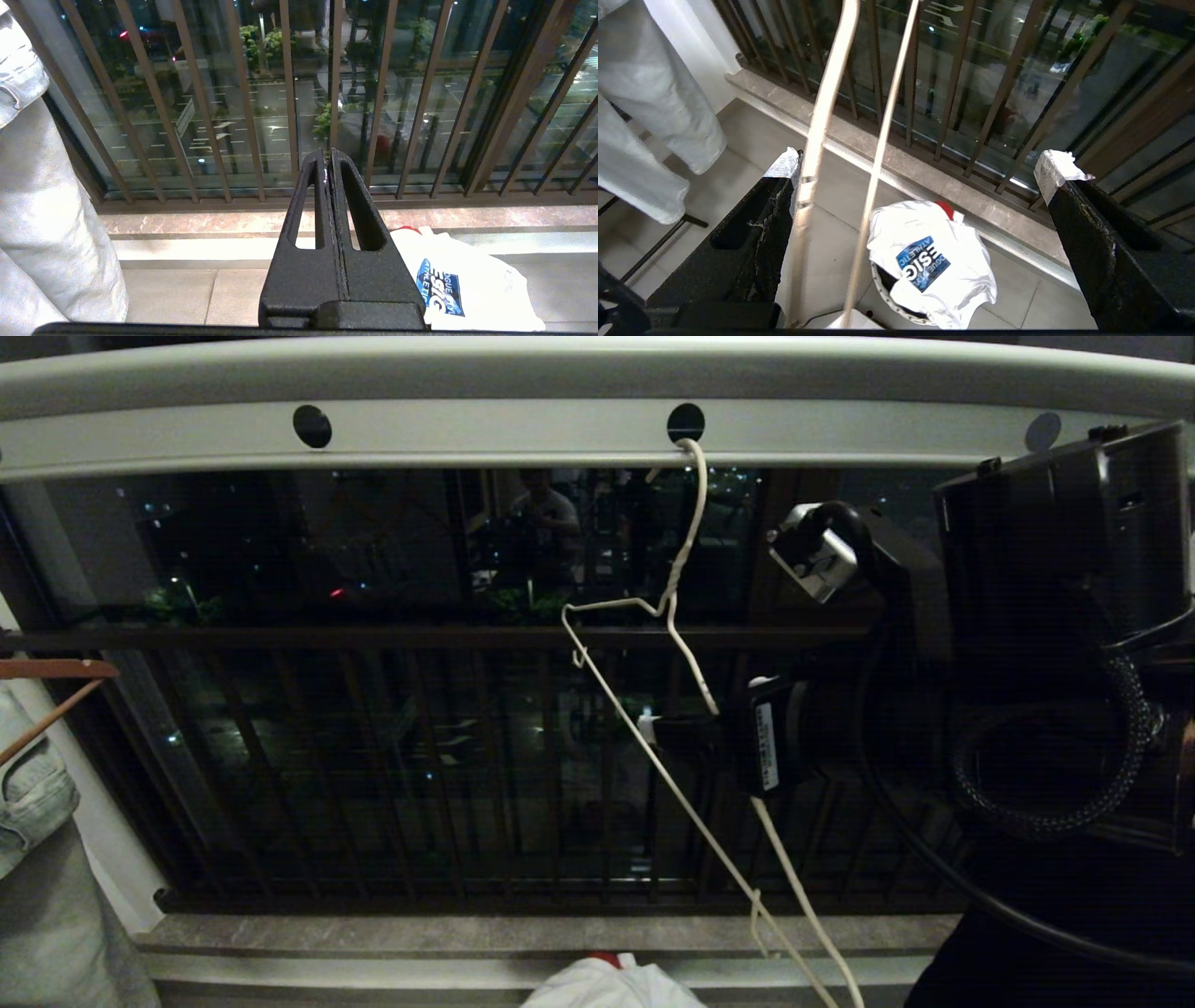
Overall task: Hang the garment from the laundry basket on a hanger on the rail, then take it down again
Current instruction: Pick up the clothes rack on the clothesline
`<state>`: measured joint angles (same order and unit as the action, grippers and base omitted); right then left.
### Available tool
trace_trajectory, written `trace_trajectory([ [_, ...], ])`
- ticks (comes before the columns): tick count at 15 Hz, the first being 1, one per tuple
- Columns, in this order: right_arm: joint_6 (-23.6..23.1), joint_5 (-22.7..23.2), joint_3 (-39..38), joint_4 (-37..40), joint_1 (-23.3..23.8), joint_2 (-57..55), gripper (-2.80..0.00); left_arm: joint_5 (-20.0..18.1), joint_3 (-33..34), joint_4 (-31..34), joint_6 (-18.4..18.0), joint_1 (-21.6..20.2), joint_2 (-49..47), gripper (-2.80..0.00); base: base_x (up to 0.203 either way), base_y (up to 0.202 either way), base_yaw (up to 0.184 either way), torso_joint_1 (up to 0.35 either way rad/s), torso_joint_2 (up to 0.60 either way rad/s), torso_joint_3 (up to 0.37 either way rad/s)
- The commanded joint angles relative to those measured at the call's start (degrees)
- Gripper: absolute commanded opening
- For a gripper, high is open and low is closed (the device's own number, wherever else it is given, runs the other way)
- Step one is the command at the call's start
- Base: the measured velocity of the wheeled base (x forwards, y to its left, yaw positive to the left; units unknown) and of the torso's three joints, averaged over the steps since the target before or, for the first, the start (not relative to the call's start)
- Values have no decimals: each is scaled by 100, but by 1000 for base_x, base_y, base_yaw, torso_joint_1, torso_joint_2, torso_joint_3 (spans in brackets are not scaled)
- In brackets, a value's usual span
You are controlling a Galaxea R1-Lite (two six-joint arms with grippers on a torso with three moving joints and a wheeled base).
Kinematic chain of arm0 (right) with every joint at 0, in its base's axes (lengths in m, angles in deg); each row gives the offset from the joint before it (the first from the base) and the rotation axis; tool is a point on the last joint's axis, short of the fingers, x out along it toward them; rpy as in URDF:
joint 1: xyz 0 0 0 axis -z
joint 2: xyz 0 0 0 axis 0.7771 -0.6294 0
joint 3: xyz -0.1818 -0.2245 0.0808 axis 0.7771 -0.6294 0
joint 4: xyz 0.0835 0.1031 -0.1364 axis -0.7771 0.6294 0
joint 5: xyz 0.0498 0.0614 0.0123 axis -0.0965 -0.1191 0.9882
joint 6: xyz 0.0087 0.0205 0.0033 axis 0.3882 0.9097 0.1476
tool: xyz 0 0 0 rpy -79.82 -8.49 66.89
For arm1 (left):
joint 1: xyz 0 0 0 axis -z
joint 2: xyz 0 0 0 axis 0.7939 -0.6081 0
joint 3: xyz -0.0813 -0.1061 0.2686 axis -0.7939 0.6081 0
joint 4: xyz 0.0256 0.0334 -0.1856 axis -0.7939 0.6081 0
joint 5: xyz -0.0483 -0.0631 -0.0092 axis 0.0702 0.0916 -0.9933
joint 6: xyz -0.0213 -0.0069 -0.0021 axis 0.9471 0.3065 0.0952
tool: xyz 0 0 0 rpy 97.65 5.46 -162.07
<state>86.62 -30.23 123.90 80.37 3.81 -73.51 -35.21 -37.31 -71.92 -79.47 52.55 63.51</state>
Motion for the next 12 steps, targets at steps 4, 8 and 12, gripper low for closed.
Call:
trace_trajectory([
  [4,-59,-60,-187,5,5,112,0,-2,0,0,0,0,2,-280,0,0,0,0,0,0],
  [8,-59,-60,-370,5,119,206,0,-2,0,0,0,0,2,-280,0,0,0,0,0,0],
  [12,-68,-60,-556,5,131,317,0,-2,0,0,0,0,2,-280,0,0,0,0,0,0],
])
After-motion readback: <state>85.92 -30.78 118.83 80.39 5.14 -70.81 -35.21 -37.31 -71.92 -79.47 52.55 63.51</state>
